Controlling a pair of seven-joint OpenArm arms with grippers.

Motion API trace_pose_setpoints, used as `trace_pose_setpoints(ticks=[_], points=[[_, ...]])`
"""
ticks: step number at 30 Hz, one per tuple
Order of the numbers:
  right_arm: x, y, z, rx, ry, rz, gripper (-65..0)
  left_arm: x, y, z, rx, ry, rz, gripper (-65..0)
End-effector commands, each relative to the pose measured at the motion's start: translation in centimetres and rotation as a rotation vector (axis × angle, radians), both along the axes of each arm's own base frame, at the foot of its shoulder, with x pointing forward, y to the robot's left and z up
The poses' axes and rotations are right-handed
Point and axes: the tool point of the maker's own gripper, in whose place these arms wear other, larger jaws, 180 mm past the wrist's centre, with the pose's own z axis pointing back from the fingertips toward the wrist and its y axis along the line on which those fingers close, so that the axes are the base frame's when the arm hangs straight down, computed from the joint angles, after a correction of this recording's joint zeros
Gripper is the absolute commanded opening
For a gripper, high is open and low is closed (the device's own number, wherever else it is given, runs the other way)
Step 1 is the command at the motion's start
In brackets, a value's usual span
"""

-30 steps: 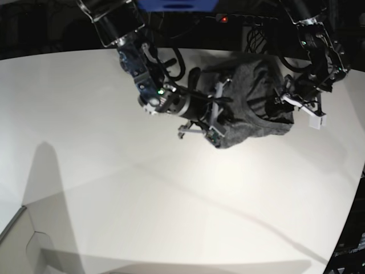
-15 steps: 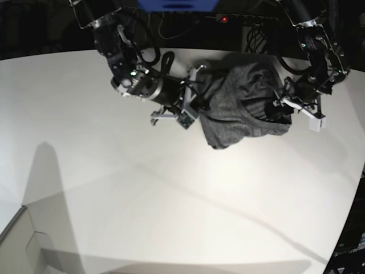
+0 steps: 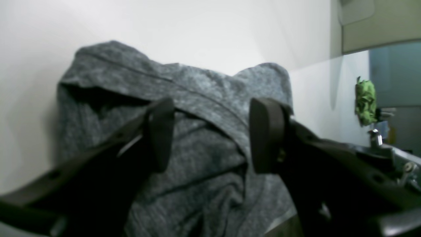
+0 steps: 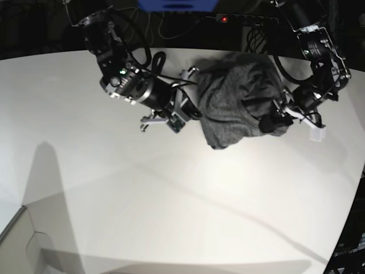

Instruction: Layout the t-shirt on the table in an organized manner, then fold the t-shirt properly

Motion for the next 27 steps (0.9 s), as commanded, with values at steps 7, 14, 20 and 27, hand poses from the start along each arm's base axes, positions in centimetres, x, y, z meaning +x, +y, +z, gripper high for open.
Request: trace_pose_setpoints(ticks=[7,14,20,27], points=[[0.0,-2.0,1.7,0.016,-0.050,-0.034,-54.8,-4.0,4.5,1.7,0.084,-0.026,0.119,-23.3],[-1.1,-3.0,0.9,0.003,-0.026,-0.052,-48.4,-6.6,6.3,-0.8,0.067,0.061,0.190,-0.8],[-1.6,-2.9,1.2,0.010,-0.026,-0.050,-48.4,-5.9,3.4,-3.4,0.029,0.133,0.116,0.0],[-1.2,-4.5,1.1,0.001,-0.026,-0.100,-48.4,-5.8,1.7,-5.3,0.051,0.193,0.055,0.0]])
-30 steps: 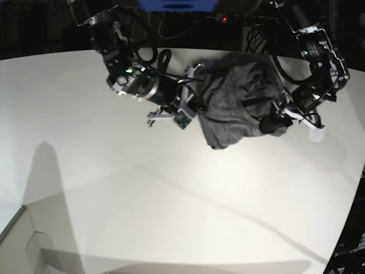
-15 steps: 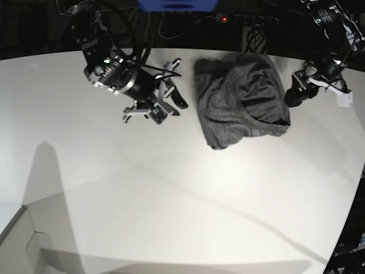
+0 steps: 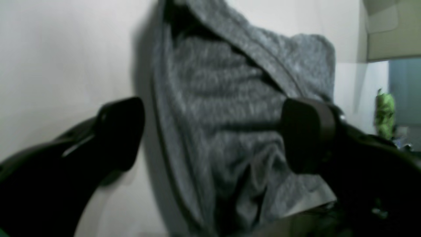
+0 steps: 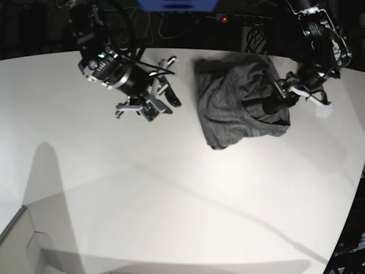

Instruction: Layout the t-shirt on the table in an organized manner, then fold the t-shirt properly

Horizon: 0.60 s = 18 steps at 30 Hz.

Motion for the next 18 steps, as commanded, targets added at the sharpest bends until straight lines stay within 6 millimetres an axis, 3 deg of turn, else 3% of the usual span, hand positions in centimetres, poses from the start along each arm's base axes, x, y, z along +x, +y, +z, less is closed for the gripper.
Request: trace_pose_setpoints(ticks=[1,6,9,18], points=[[0.7,0.5,1.5,0.039,-0.049,0.004,-48.4,-1.2,-0.7,-1.3,0.014,0.076,-0.038,0.0],[0.8,0.4,1.5,0.037,-0.050,0.003,-48.4,-0.8,-4.2,-1.9,-0.004,0.085,-0.152,0.0],[0.9,0.4,1.9,0.038,-0.062,0.002,-48.4,-0.4,-5.3,-2.4,-0.023,0.081,-0.164,0.0],[2.7,-3.2,2.7,0.013,-0.096,-0.101,-48.4,-1.0,-8.0,-4.5,-0.050,0.114,-0.236,0.0]])
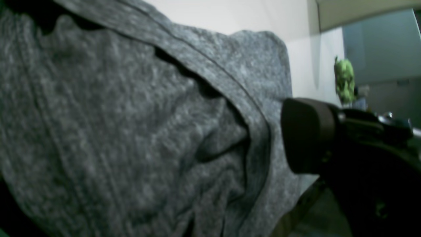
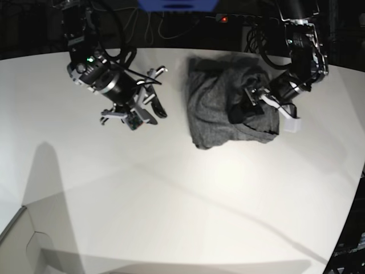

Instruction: Layout the t-shirt on the table in an organized manner, then fold the t-shirt properly

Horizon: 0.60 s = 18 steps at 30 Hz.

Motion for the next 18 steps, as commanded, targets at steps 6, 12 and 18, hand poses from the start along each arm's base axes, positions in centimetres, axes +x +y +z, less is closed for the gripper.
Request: trace_pose_setpoints(ticks=[6,12,18], points=[[1.4,-1.8,1.6,0.011,-0.056,-0.055,-48.4,-3.1,-1.3,-3.6,0.106,0.162,-0.126,-22.0],[2.3,-4.0,2.6,-0.004,-0.090,-0.116,-48.4,-0.8,-1.3,-2.4,0.161,0.114,-0.194,-65.0],[2.8,-8.1,3.3,-0.038,-0.116,-0.222,-48.4,2.0,-2.5,-2.2,0.283,0.082,-0.333,-65.0]])
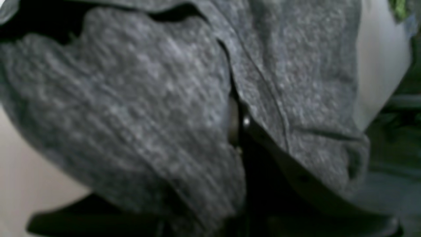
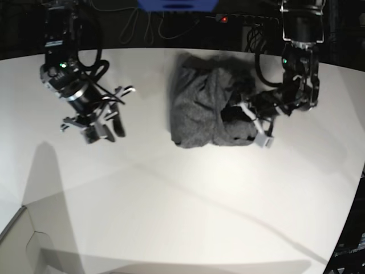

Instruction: Layout the t-shirt on the table in an organized manner, then fold the t-shirt properly

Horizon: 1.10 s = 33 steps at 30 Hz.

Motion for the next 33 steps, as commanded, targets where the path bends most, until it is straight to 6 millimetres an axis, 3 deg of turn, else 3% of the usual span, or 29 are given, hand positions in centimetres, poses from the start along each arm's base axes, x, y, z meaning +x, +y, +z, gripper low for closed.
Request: trace_pose_setpoints(ticks=[1,7,15,20,24,33], points=[[0.2,-0.4,1.3,0.008,-0.044,-0.005,-48.4,0.4,0.5,-0.4,0.083,0.006,-0.033,-65.0],[-0.3,-3.4,0.8,-0.016,-0.029,-0.083,-48.4,4.6,-3.0,1.8,0.274,-0.129,-0.267,-65.0],[-1.4,-7.1,0.4,-0.049,-0.010,-0.181,-48.4,8.0,-8.8,4.8,0.535,-0.341,-0.606,-65.0],[-2.2,-10.0,0.5,-0.064,-0.007,-0.269,-48.4,7.8,-13.3,5.7,0.596,-0.495,-0.787,-65.0],[-2.5,-10.7,0.4,-0.068,-0.002,-0.292,-48.4,7.1,-16.6,6.4,0.618,-0.585,-0.903,-65.0],[-4.2,-11.0,-0.4,-0.080,0.034,-0.297,-48.4,6.2,-19.1,4.7,0.737,-0.620,-1.062,-65.0]])
